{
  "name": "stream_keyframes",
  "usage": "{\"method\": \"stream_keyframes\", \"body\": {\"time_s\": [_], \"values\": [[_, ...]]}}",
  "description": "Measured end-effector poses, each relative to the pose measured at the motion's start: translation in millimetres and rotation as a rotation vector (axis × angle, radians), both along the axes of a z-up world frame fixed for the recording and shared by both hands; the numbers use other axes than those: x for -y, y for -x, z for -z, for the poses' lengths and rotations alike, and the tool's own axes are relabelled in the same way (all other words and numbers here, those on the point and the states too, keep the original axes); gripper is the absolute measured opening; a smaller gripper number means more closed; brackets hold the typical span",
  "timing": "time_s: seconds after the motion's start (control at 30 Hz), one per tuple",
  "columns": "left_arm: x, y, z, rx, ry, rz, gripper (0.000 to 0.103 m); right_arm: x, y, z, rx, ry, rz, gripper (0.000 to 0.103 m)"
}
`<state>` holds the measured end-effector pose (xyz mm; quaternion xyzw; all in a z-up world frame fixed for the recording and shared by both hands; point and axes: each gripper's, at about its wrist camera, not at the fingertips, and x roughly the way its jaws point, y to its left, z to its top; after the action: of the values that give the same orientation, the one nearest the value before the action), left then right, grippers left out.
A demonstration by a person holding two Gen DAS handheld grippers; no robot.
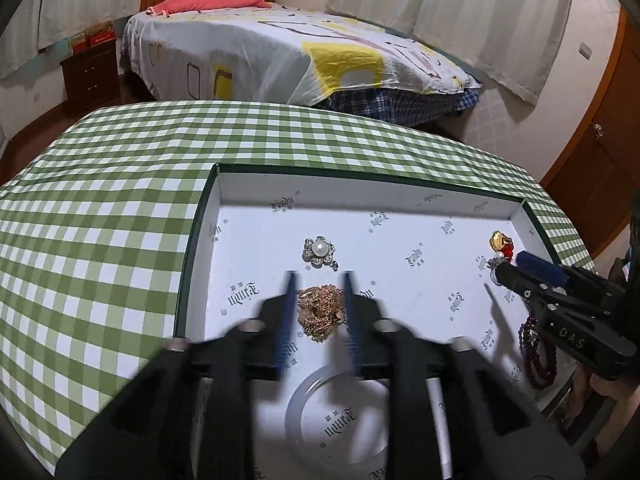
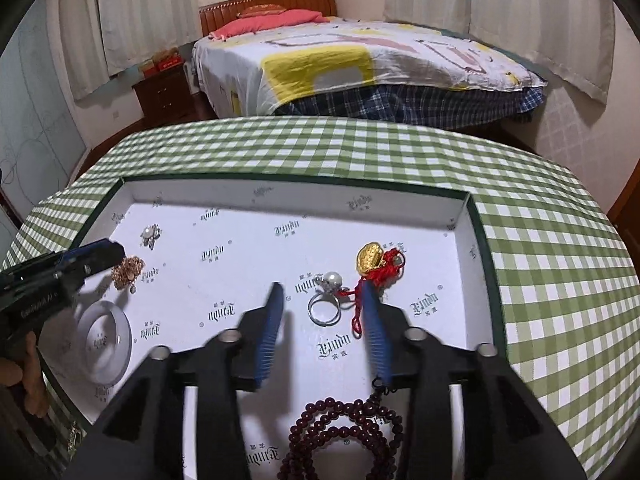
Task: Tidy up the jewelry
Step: 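Carry the gold chain into the green box and open the left tool while the right tool carries the ring, then lower the pearl ring into the box and open the right tool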
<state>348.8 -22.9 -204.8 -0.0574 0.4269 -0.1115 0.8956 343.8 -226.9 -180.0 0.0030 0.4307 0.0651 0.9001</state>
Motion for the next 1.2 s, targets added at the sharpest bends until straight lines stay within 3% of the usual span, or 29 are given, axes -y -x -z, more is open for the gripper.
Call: {"method": "stream_keyframes", "body": {"time_s": [0.37, 0.73, 1.2], "values": [[-6, 34, -30, 0.101, 0.0, -0.001, 0.05, 7, 25, -25, 0.103, -0.022, 0.054, 0.046], [-16, 98, -57, 0.157, 0.001, -0.017, 0.051, 8, 79, -44, 0.137, -0.032, 0.083, 0.046], [-21, 135, -68, 0.171, 0.012, -0.027, 0.051, 7, 130, -47, 0.135, -0.018, 0.089, 0.046]]}}
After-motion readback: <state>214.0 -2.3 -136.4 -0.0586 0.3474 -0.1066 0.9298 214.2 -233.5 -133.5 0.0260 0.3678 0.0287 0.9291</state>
